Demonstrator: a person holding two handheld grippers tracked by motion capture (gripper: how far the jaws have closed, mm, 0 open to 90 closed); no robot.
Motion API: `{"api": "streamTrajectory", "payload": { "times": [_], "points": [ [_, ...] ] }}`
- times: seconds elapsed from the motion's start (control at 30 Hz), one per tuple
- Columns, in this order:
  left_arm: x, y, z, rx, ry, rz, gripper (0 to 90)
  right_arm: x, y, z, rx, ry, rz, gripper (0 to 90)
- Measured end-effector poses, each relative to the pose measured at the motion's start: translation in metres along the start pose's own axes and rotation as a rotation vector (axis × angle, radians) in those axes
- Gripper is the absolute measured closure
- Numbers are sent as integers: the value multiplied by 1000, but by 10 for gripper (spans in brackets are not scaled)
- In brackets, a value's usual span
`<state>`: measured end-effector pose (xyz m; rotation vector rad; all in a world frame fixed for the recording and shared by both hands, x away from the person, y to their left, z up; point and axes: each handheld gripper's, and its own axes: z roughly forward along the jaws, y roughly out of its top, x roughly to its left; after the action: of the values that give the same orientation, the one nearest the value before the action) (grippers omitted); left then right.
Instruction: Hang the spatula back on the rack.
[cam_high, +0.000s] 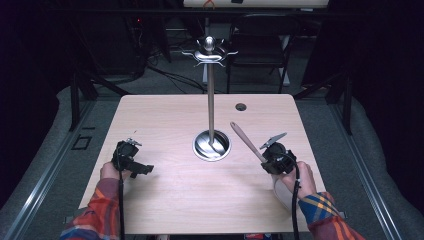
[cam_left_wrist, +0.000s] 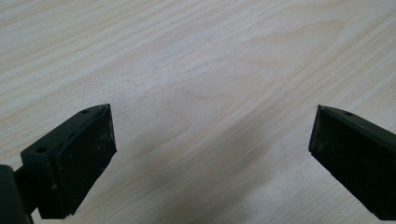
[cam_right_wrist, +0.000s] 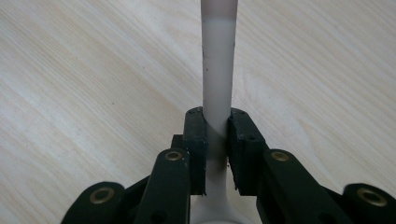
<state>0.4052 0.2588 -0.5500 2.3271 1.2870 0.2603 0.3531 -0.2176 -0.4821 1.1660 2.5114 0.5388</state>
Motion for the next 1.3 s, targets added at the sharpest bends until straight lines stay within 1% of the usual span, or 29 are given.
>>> {"api": "streamTrajectory", "payload": {
  "times": [0.1, 0.17, 0.23, 0.27, 0.33, 0.37, 0.4, 0.5, 0.53, 0.6, 0.7, 0.73, 0.93, 1.0, 1.07, 1.1, 1.3],
  "points": [
    [0, 1, 1, -3, 2, -2, 4, 1, 3, -1, -15, -1, -4, 788],
    [1, 2, 3, 2, 2, -3, 4, 2, 6, -1, -14, 0, -18, 788],
    [0, 3, 4, 5, -2, 4, 4, 4, 9, -1, -25, -1, -20, 788],
    [-2, 3, 3, 1, -5, 3, 4, 6, 12, -1, -41, -4, -26, 787],
    [-2, 2, 2, 4, -5, 8, 4, 7, 13, -2, -42, -1, -26, 788],
    [-2, 2, 1, -1, -5, 8, 4, 8, 15, -2, -57, -1, -25, 788],
    [-2, 1, 0, -4, -3, 3, 4, 10, 16, -3, -65, 7, -22, 788],
    [-1, 0, -2, -13, 6, -5, 4, 13, 21, -4, -78, -12, -24, 788],
    [-1, 0, -3, -15, 7, -9, 4, 16, 22, -4, -93, -6, -20, 788],
    [-1, 0, -2, -15, 11, -5, 5, 17, 22, -4, -95, -9, -20, 788],
    [-3, 2, -1, -9, 7, 3, 4, 16, 23, -5, -114, -9, -32, 788],
    [-3, 2, -1, -9, 7, 4, 4, 15, 23, -6, -128, -9, -25, 788],
    [-3, 2, 0, -6, 4, 5, 4, 15, 24, -6, -143, -26, -15, 787],
    [-3, 3, 0, -4, 2, 6, 4, 15, 25, -7, -146, -23, -15, 787],
    [-4, 4, 1, -2, 2, 9, 4, 16, 29, -8, -173, -35, -8, 787],
    [-4, 4, 2, -1, 2, 9, 4, 16, 29, -8, -173, -35, -8, 787],
    [-5, 6, 4, 6, -3, 19, 4, 18, 39, -12, -220, -44, 1, 787]
  ]
}}
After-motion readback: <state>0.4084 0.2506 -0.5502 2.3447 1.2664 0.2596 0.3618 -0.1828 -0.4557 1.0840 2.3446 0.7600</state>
